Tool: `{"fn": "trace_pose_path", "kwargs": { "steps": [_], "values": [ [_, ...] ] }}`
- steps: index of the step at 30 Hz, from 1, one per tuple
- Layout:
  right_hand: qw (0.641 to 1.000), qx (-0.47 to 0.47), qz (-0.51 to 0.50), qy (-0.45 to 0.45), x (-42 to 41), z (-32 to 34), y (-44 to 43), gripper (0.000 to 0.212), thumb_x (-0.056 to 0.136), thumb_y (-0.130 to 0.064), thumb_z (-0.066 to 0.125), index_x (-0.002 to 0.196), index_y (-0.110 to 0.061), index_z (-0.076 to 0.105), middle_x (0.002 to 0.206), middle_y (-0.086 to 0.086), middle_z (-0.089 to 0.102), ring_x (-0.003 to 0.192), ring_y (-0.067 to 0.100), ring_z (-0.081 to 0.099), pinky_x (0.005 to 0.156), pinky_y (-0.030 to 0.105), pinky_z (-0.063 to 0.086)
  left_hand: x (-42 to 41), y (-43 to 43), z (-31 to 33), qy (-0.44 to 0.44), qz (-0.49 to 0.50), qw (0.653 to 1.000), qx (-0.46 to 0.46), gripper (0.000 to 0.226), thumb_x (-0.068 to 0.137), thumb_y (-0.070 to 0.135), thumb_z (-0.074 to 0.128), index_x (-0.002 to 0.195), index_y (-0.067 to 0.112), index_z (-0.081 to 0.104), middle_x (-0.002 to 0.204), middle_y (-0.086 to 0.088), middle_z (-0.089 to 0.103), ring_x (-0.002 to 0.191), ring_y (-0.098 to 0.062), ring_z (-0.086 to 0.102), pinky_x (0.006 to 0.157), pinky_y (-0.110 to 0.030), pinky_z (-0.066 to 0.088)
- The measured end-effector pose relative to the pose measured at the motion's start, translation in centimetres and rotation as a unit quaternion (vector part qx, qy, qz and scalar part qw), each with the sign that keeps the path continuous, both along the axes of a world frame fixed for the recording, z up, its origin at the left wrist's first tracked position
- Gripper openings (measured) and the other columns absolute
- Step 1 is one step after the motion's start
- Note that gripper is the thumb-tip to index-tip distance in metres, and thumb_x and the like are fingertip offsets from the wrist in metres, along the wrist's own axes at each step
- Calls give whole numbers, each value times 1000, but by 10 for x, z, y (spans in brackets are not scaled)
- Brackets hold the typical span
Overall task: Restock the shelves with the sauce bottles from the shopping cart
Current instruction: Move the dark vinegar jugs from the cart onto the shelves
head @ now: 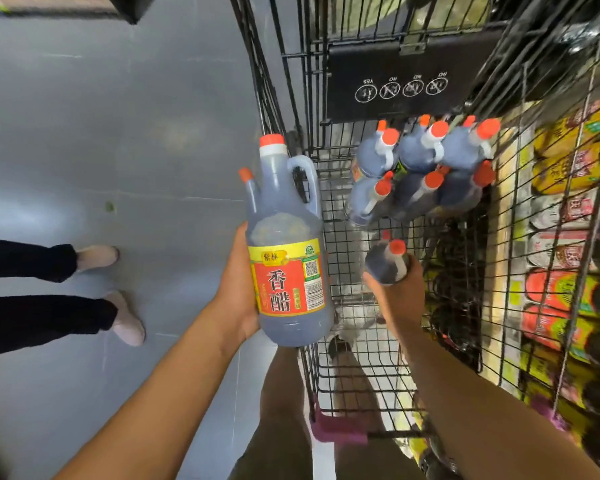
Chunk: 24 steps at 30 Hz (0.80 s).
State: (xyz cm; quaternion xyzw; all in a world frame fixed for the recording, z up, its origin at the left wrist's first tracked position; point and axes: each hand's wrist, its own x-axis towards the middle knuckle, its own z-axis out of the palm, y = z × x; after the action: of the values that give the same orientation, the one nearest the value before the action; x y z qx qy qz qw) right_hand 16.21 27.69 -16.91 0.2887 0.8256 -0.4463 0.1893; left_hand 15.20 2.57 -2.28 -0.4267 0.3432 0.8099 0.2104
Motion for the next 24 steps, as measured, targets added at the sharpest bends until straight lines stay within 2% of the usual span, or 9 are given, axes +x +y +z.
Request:
{"fn": "trace_pose_path", "kwargs": {
  "steps": [5, 10, 13, 15, 17, 20, 21, 23, 24],
  "values": [
    [998, -55, 21, 26, -10, 31, 6, 69, 63, -34, 94, 120, -27, 56, 105, -14, 66, 98, 11, 67, 73, 8, 48, 2, 4, 10, -5, -15, 999, -29, 48, 93, 60, 48, 91, 16, 68, 87, -14, 65, 76, -28, 64, 80, -43, 52],
    [982, -179, 13, 50, -23, 98, 9, 73, 57, -40, 95, 121, -29, 61, 117, -4, 72, 110, 16, 69, 93, 42, 56, 3, 6, 42, 6, -35, 998, -49, 68, 88, 77, 45, 109, 18, 73, 103, -17, 71, 88, -29, 69, 90, -47, 51],
    [968, -239, -14, 76, -37, 148, 9, 57, 71, -13, 90, 119, -24, 61, 114, 2, 71, 102, 17, 69, 89, 40, 58, 9, 5, 75, 13, -54, 997, -56, 87, 80, 84, 39, 125, 16, 69, 115, -22, 70, 97, -31, 69, 97, -50, 52],
    [954, -282, -25, 102, -47, 179, 6, 59, 74, -2, 84, 126, -7, 58, 113, 10, 70, 91, 14, 71, 75, 33, 60, 13, 3, 95, 33, -52, 996, -60, 98, 75, 87, 40, 134, 12, 62, 121, -25, 67, 104, -34, 66, 103, -54, 48],
    [939, -321, -29, 122, -59, 213, -1, 53, 70, -16, 85, 118, -6, 62, 99, 6, 72, 78, 14, 70, 65, 31, 57, 16, 0, 116, 56, -47, 995, -63, 99, 71, 89, 45, 130, 12, 65, 122, -26, 66, 105, -35, 66, 105, -55, 46],
    [922, -368, -2, 122, -73, 256, -12, 18, 87, -21, 74, 98, -17, 61, 89, -2, 64, 63, 3, 66, 58, 26, 53, 17, -6, 150, 89, -39, 993, -67, 85, 73, 82, 45, 117, 13, 71, 115, -23, 71, 96, -32, 71, 97, -50, 52],
    [918, -374, 5, 130, -77, 268, -15, 28, 85, -29, 78, 104, -17, 61, 98, 2, 67, 74, 4, 70, 67, 25, 57, 17, -10, 161, 102, -38, 992, -71, 86, 73, 81, 47, 118, 11, 69, 113, -22, 72, 94, -31, 72, 94, -48, 54],
    [902, -408, 4, 138, -84, 292, -22, 86, 56, -55, 91, 125, -14, 61, 119, 13, 70, 102, 22, 71, 85, 38, 58, 16, -18, 178, 130, -37, 987, -82, 98, 63, 83, 67, 125, 7, 65, 116, -23, 71, 97, -33, 71, 95, -49, 55],
    [896, -420, 9, 143, -86, 302, -26, 101, 49, -59, 92, 132, -14, 58, 123, 14, 69, 106, 27, 69, 85, 40, 58, 14, -23, 186, 145, -36, 985, -80, 103, 56, 80, 77, 127, 6, 65, 118, -24, 70, 99, -34, 71, 94, -50, 55]
  ]
}}
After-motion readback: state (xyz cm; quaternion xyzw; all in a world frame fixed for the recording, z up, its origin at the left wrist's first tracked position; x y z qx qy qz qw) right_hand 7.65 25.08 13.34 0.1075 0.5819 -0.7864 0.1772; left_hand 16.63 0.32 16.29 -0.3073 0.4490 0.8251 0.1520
